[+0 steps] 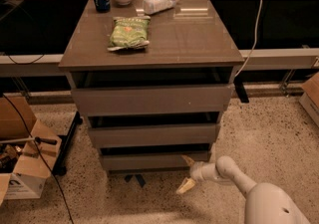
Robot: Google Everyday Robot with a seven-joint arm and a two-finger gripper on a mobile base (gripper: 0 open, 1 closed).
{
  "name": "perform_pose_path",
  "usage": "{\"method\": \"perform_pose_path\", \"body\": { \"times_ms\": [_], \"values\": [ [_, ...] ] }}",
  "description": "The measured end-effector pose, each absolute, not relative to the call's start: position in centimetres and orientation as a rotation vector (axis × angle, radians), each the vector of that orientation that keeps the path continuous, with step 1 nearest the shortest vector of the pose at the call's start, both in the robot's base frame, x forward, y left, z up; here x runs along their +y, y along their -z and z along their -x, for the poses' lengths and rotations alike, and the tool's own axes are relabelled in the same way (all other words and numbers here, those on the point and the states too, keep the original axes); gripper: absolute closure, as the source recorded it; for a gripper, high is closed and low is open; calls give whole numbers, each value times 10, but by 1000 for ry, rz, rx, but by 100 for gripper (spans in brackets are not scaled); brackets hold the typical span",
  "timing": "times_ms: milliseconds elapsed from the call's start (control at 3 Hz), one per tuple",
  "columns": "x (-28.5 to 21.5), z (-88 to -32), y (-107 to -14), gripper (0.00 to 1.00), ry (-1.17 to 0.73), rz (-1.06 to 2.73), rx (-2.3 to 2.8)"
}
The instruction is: Close bottom drawer
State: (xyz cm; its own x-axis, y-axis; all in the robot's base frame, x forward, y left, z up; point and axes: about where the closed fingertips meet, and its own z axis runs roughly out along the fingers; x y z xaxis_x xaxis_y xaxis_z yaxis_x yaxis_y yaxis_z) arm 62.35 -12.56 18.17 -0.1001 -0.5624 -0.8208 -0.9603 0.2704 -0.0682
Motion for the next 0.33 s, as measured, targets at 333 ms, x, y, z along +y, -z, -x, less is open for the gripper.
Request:
{"method": "perform_pose_path", "body": {
  "times_ms": [333],
  "values": [
    [-126, -623, -182, 0, -652, 1391, 1770]
  ]
}}
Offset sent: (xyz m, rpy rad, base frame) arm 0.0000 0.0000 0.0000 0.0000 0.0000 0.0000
